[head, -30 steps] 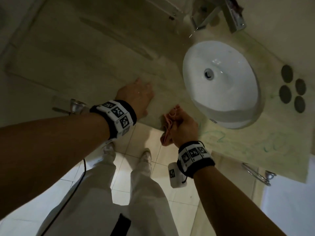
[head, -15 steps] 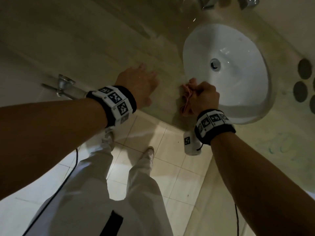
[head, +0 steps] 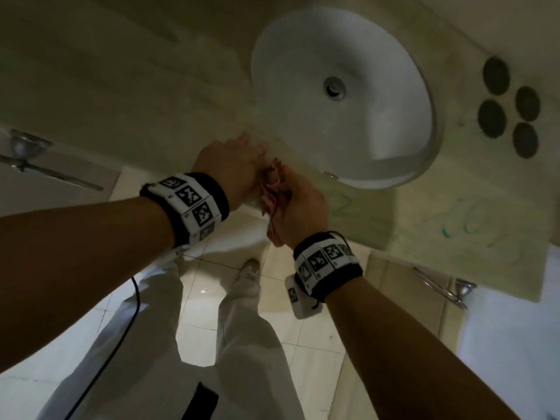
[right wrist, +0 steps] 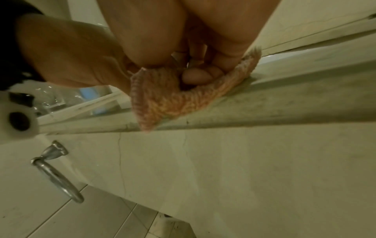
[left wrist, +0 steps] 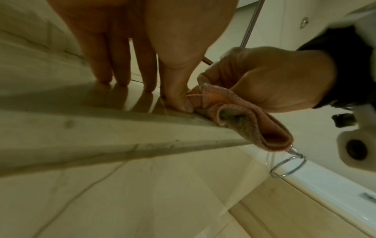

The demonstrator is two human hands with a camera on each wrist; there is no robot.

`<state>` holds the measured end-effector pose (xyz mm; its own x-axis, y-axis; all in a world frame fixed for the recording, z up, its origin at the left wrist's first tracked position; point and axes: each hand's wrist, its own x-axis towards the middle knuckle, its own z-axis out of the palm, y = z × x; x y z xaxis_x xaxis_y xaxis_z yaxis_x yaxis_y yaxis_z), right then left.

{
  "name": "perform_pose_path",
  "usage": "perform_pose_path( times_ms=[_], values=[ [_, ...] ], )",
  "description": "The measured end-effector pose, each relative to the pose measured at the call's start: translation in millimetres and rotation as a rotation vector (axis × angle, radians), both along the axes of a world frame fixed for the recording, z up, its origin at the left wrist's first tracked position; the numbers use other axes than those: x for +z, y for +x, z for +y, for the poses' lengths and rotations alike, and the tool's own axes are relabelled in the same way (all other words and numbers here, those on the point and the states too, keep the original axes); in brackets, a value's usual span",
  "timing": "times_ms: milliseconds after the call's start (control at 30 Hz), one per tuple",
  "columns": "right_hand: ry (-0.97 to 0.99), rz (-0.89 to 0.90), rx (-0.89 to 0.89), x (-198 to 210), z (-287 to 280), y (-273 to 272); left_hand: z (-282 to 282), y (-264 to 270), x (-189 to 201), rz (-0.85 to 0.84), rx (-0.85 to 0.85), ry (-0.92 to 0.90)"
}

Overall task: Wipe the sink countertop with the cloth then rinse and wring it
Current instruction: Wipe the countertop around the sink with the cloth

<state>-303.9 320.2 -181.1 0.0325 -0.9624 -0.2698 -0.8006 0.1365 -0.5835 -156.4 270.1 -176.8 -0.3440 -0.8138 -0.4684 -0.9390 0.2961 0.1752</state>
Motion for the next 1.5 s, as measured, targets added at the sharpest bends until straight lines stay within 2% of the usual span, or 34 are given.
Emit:
perform_pose_path(
  times_ms=[67, 167, 433, 600, 700, 867, 1000, 1167, 1333, 1500],
  values=[
    [-0.041, 0.039, 0.060, 3.0, 6.7, -7.1, -0.4, -3.4, 0.7, -0.030, -0.057, -0.018],
    [0.015, 0.042, 0.081, 5.3, 4.2, -11.9, 0.4, -4.3, 8.5, -0.075, -0.094, -0.019],
    [0.024, 0.003, -0.102, 7.5, -36.2, -37.2, -3.4, -10.4, 10.4, -0.080, -0.071, 0.006],
    [-0.010, 0.044, -0.124, 9.1, -39.6, -39.2, -0.3, -9.4, 13.4, -0.088, -0.047, 0.016],
    [-0.017, 0.028, -0.083, 5.9, -33.3, -40.9, -0.1, -11.0, 16.4, -0.091, -0.049, -0.012],
    [0.022, -0.009, -0.020, 5.7, -5.0, -51.2, 12.6, -27.3, 12.0, 0.017, -0.055, -0.029],
    [-0.009, 0.056, 0.028, 2.6, 14.3, -62.5, 17.6, -50.3, 12.1, 0.010, -0.057, -0.049],
    [0.042, 0.042, 0.066, 5.9, 9.7, -68.5, 17.9, -54.1, 14.6, -0.055, -0.092, -0.061],
    [0.056, -0.069, -0.122, 10.0, -20.0, -95.4, 17.2, -60.8, 18.0, -0.095, -0.081, -0.054],
    [-0.022, -0.007, -0.127, 8.5, -33.4, -113.1, 16.9, -62.7, 12.6, -0.160, -0.090, -0.064]
  ],
)
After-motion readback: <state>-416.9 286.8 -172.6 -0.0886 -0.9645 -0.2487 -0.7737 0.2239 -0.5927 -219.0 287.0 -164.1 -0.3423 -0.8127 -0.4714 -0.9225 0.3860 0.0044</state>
